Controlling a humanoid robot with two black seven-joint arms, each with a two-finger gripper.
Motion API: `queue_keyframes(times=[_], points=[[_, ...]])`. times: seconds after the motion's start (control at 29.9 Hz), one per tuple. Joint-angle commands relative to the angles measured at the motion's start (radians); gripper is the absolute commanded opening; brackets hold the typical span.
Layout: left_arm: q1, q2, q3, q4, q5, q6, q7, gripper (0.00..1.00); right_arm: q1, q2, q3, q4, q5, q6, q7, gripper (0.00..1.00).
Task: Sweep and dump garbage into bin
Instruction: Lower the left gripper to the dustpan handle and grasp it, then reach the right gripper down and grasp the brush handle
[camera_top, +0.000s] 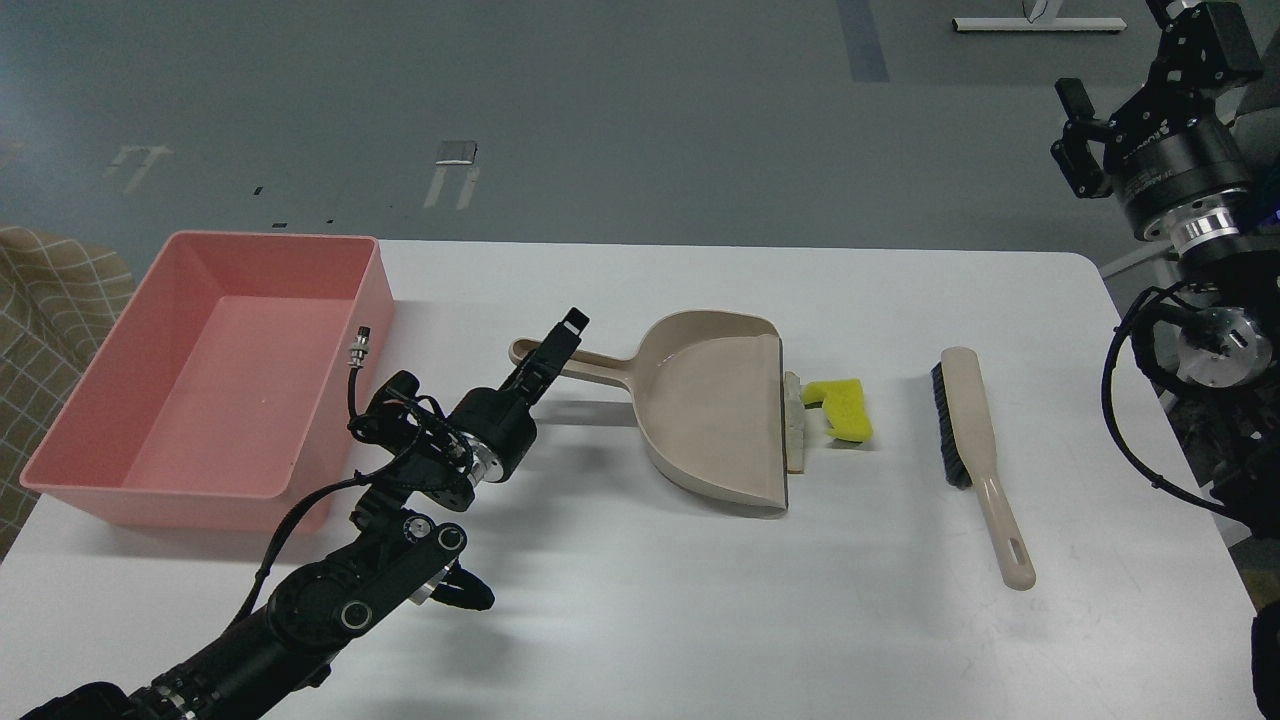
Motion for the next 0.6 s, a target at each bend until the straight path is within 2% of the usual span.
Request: queue_keyframes(times=[0.0,0.03,0.07,0.17,0.2,0.4,0.57], points=[[-0.004,-0.007,0.002,0.003,-0.001,-0.001,0.000,0.54,-0.002,0.000,0.000,0.002,0.000,-0.003,0.000,1.00],[-0.004,-0.007,0.003,0.003,-0.001,-0.001,0.000,0.45,-0.001,0.000,0.000,0.002,0.000,-0.011,0.000,1.00],[-0.004,-0.009,0.004,0.003,-0.001,-0.001,0.000,0.43,-0.001,-0.002,0.000,0.002,0.000,-0.012,0.000,1.00],[-0.004,-0.009,0.004,0.003,0.001,-0.001,0.000,0.14,-0.001,-0.008,0.001,0.002,0.000,-0.014,0.000,1.00],[-0.002,-0.009,0.005,0.005,0.001,-0.001,0.001,0.00,-0.001,-0.010,0.001,0.002,0.000,-0.014,0.000,1.00],[-0.005,-0.009,0.028,0.014,-0.001,-0.002,0.004,0.00,-0.001,-0.023,0.000,0.002,0.000,-0.015,-0.002,1.00],[-0.005,-0.009,0.027,0.014,-0.001,-0.001,0.026,0.00,0.001,-0.084,-0.011,0.014,-0.002,-0.003,-0.027,1.00]])
